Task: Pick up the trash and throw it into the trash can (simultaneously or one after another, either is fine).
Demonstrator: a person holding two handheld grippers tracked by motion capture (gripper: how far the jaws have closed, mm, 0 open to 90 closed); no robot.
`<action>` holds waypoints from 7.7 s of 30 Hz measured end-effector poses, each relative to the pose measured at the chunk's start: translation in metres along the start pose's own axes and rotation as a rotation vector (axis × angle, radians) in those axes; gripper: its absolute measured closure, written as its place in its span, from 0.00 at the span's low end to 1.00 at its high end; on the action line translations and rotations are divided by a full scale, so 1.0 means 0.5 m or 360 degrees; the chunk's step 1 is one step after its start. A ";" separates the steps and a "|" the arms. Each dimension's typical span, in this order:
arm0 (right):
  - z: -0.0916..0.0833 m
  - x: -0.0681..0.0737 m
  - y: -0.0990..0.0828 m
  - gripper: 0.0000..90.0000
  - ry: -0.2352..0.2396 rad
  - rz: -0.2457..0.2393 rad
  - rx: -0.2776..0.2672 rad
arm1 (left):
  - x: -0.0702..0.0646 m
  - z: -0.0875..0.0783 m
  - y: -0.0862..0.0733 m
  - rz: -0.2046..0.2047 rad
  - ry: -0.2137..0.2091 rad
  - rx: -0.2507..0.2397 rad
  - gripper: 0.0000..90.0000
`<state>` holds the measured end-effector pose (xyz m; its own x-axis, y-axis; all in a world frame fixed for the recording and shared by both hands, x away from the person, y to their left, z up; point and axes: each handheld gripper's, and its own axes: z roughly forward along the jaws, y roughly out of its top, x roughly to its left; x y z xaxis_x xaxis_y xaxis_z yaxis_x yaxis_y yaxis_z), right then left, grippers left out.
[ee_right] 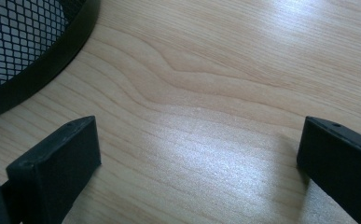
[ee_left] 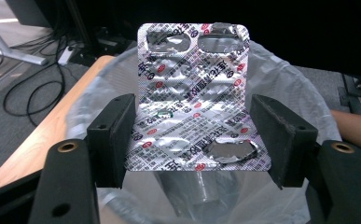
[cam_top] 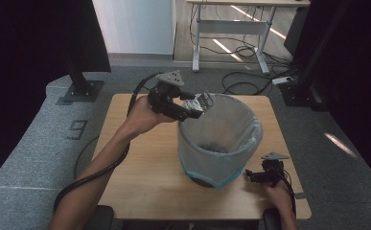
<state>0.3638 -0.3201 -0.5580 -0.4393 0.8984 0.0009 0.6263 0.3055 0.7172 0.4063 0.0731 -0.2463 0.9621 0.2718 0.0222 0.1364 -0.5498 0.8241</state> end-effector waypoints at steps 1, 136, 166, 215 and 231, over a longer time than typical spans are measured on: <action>0.000 0.000 0.000 0.00 0.0000 0.0000 0.0000 | -0.004 0.004 0.001 0.0008 -0.0004 0.0003 0.38; 0.000 0.000 0.000 0.00 0.0000 0.0000 0.0000 | 0.143 -0.154 -0.264 -0.0356 0.0771 0.0047 0.01; 0.000 0.002 0.000 0.00 -0.0008 0.0009 0.0002 | 0.148 -0.145 -0.405 -0.0525 0.0770 0.0047 0.00; 0.001 0.003 0.000 0.00 -0.0008 0.0011 -0.0001 | 0.121 -0.010 -0.619 -0.0701 0.0627 0.0133 0.00; 0.000 0.003 0.000 0.00 -0.0009 0.0012 -0.0001 | 0.105 0.045 -0.674 -0.0739 0.0613 0.0219 0.00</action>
<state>0.3635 -0.3187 -0.5581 -0.4307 0.9025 0.0022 0.6293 0.2986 0.7176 0.4161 0.2549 -0.5353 0.6439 0.7588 -0.0976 0.5744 -0.3952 0.7168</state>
